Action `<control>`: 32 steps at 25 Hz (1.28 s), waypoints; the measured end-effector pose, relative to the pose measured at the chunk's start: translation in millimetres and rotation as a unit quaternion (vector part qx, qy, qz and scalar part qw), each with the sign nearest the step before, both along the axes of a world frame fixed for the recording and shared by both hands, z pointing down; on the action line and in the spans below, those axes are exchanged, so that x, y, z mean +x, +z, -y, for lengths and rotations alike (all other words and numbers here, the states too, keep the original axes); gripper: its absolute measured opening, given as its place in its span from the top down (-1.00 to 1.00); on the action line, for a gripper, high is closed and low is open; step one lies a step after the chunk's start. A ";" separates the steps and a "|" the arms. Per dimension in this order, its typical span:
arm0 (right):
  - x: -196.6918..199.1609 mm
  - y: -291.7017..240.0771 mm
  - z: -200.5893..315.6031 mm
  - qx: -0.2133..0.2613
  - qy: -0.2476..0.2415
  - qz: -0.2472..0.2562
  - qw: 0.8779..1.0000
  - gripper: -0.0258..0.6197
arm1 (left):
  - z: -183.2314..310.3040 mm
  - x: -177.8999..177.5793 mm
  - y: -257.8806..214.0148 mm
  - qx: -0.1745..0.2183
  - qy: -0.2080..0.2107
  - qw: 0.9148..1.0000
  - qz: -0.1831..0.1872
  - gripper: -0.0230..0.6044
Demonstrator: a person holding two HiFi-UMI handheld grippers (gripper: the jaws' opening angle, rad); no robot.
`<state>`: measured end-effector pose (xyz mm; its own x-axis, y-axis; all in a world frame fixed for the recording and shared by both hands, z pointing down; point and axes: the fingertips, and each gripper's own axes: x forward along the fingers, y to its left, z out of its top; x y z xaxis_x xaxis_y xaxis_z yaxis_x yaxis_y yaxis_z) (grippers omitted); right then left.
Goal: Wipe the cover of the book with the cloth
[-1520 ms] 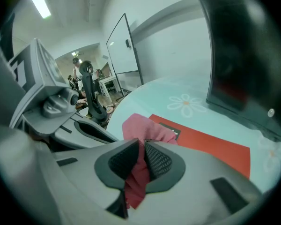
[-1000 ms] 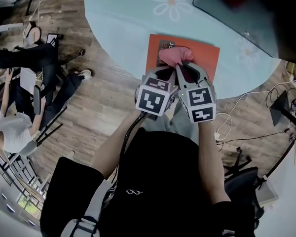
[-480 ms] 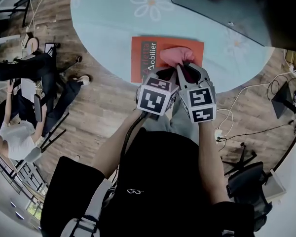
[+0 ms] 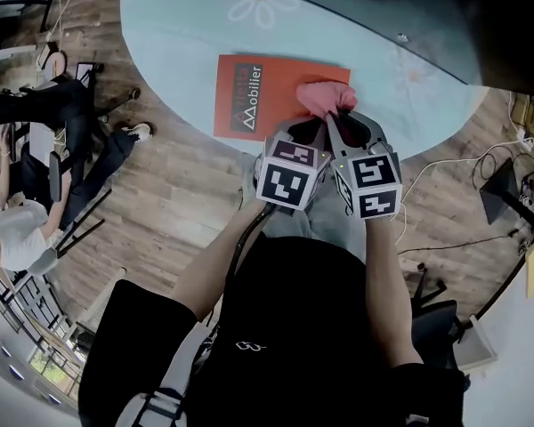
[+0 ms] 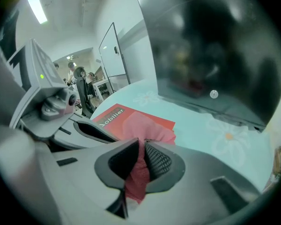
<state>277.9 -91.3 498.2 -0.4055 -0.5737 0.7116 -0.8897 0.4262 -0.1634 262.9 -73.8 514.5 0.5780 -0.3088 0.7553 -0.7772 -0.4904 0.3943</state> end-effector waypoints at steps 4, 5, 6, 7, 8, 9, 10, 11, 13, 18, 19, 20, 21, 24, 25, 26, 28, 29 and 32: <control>4.4 -3.7 -10.2 -0.007 -0.006 -0.001 1.000 0.79 | -14.6 5.7 -3.1 -0.009 -0.017 1.000 -0.023 0.88; 1.7 -6.0 -13.6 -0.010 0.002 0.002 1.000 0.79 | -20.4 3.1 -4.1 -0.018 -0.020 0.999 -0.031 0.89; -2.9 -9.0 -15.9 -0.010 0.013 0.005 1.000 0.79 | -24.3 -1.1 -5.1 -0.025 -0.022 0.999 -0.039 0.89; -8.6 -12.3 -16.9 -0.007 0.025 0.008 1.000 0.79 | -25.0 -6.5 -6.2 -0.027 -0.023 0.998 -0.045 0.89; -15.1 -15.8 -16.9 -0.003 0.037 0.011 0.999 0.79 | -22.4 -12.8 -7.8 -0.023 -0.023 0.998 -0.049 0.89; -22.4 -19.1 -17.0 0.002 0.045 0.013 0.999 0.79 | -18.0 -20.3 -10.0 -0.015 -0.023 0.998 -0.051 0.88; -30.6 -22.1 -17.9 0.005 0.047 0.015 0.999 0.79 | -13.4 -29.6 -12.6 -0.007 -0.026 0.998 -0.053 0.88; -40.0 -24.7 -19.7 0.006 0.045 0.015 0.999 0.79 | -9.8 -41.5 -15.5 -0.001 -0.031 0.998 -0.054 0.88; -63.3 -27.5 -22.8 0.008 0.036 0.014 0.999 0.79 | -5.2 -73.9 -20.0 -0.001 -0.050 0.997 -0.056 0.88; -143.5 -28.5 -14.6 0.013 -0.012 0.027 0.999 0.79 | 3.7 -160.9 -23.2 -0.010 -0.105 0.993 -0.054 0.88; -157.9 -28.2 -13.0 0.013 -0.024 0.028 0.999 0.79 | 4.6 -172.5 -23.6 -0.008 -0.111 0.992 -0.052 0.88; -170.5 -27.6 -11.9 0.013 -0.036 0.029 0.999 0.79 | 4.3 -182.3 -23.5 -0.007 -0.117 0.992 -0.051 0.88; -181.3 -26.6 -11.2 0.011 -0.045 0.029 0.998 0.79 | 3.4 -190.5 -22.8 -0.008 -0.122 0.991 -0.051 0.88; -204.7 -18.3 -10.9 0.002 -0.065 0.026 0.998 0.79 | -3.1 -207.6 -15.9 -0.025 -0.138 0.989 -0.057 0.88; -209.6 -14.6 -11.5 -0.002 -0.068 0.024 0.997 0.79 | -6.4 -210.9 -12.2 -0.032 -0.141 0.988 -0.059 0.88; -213.2 -11.3 -12.6 -0.006 -0.070 0.022 0.997 0.79 | -10.2 -213.2 -8.5 -0.040 -0.143 0.987 -0.060 0.88; -217.6 -5.9 -16.6 -0.014 -0.072 0.017 0.997 0.79 | -17.8 -216.1 -2.6 -0.048 -0.143 0.987 -0.060 0.89; -218.4 -3.7 -18.8 -0.017 -0.072 0.015 0.997 0.79 | -20.6 -216.6 -0.6 -0.050 -0.142 0.987 -0.059 0.89; -214.0 -0.5 -22.1 -0.021 -0.064 0.014 0.998 0.79 | -23.8 -212.3 2.4 -0.051 -0.126 0.989 -0.055 0.88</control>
